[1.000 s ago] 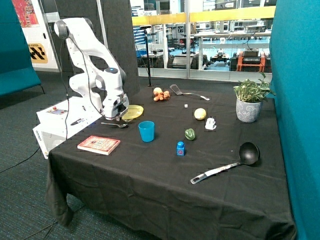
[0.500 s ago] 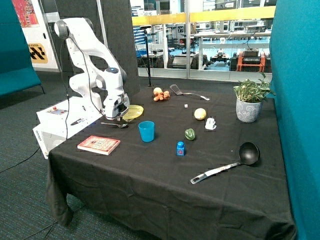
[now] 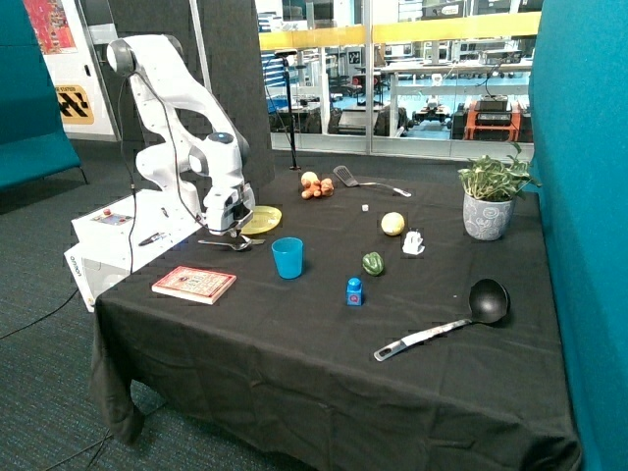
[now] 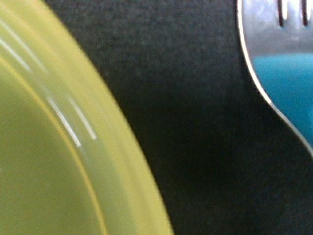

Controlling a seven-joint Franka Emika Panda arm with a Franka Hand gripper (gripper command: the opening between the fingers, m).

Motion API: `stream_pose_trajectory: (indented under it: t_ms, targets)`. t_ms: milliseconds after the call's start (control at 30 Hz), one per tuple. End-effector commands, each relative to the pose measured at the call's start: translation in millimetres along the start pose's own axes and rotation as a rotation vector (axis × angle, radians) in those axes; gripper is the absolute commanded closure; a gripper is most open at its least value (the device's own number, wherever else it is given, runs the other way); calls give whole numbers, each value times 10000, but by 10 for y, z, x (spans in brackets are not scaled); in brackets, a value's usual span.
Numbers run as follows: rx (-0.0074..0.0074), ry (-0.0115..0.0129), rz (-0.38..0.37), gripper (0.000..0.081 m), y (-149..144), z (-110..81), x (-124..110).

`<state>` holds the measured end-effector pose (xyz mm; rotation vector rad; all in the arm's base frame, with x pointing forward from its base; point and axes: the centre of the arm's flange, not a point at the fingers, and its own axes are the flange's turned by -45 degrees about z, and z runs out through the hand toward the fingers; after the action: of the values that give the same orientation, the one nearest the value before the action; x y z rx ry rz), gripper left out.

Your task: Set the table

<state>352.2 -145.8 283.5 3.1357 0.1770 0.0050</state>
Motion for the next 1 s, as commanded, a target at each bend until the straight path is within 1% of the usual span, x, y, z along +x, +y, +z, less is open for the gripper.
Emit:
stream_pose_trajectory:
  t_ms: [0,133,267,367,667,867,967]
  targets:
    - [10,-31,-57,298,-27,-18,27]
    - [10,-31,-29,297,-33,-20,34]
    - [10,-31,-68,263,-28,-24,33]
    - [11,-31,-87,257,-25,-25,27]
    - [11,-31,-111,294,-45,-70,30]
    - [11,-31,-192,316,-76,-175,104]
    - [11,-31,-265,328,-95,-257,163]
